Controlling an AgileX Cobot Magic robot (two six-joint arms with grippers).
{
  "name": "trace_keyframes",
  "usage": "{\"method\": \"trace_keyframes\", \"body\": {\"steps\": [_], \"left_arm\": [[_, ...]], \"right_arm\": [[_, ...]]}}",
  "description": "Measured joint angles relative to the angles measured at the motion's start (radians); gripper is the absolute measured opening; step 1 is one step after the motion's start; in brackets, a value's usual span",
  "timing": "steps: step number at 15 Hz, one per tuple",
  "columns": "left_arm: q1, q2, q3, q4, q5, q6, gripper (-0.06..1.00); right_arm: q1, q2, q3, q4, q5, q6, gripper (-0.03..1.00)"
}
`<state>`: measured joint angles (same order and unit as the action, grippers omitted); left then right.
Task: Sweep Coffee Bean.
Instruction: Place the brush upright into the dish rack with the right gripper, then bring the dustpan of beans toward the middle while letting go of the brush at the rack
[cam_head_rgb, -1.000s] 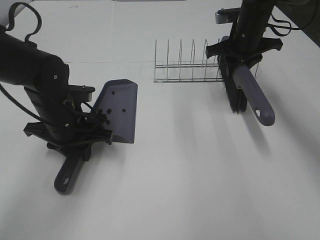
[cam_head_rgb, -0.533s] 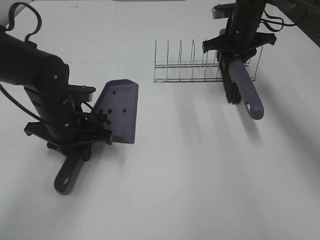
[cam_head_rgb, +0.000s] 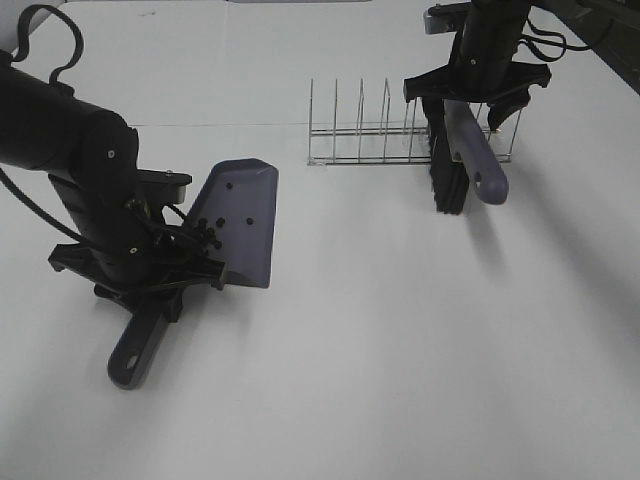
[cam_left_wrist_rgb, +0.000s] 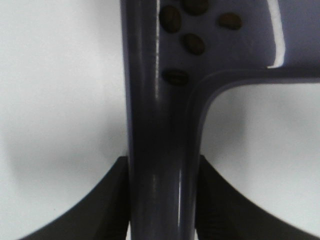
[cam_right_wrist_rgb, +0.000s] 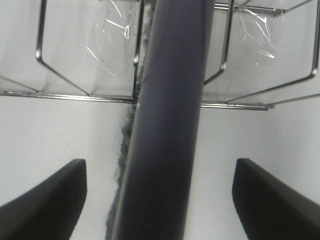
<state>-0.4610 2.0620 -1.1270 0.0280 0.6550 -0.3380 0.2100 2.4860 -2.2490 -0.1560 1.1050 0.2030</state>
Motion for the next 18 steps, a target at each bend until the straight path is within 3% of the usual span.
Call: {"method": "trace_keyframes", "body": {"steps": [5, 8, 18], "left_arm": [[0.0, -0.001, 0.0, 0.0, -0.001, 0.0, 0.34], [0.0, -0.025, 0.011, -0.001, -0.018, -0.007, 0.34], [-0.067, -0.031, 0.019, -0.044, -0.076, -0.077, 0.34]], "right_arm": [[0.0, -0.087, -0.013, -0.003, 0.018, 0.0, 0.73], [0.001, -0.231, -0.015, 0.04, 0.105, -0.021, 0.73], [0.077, -0.25, -0.015, 0.062, 0.114, -0.044, 0.73]]}}
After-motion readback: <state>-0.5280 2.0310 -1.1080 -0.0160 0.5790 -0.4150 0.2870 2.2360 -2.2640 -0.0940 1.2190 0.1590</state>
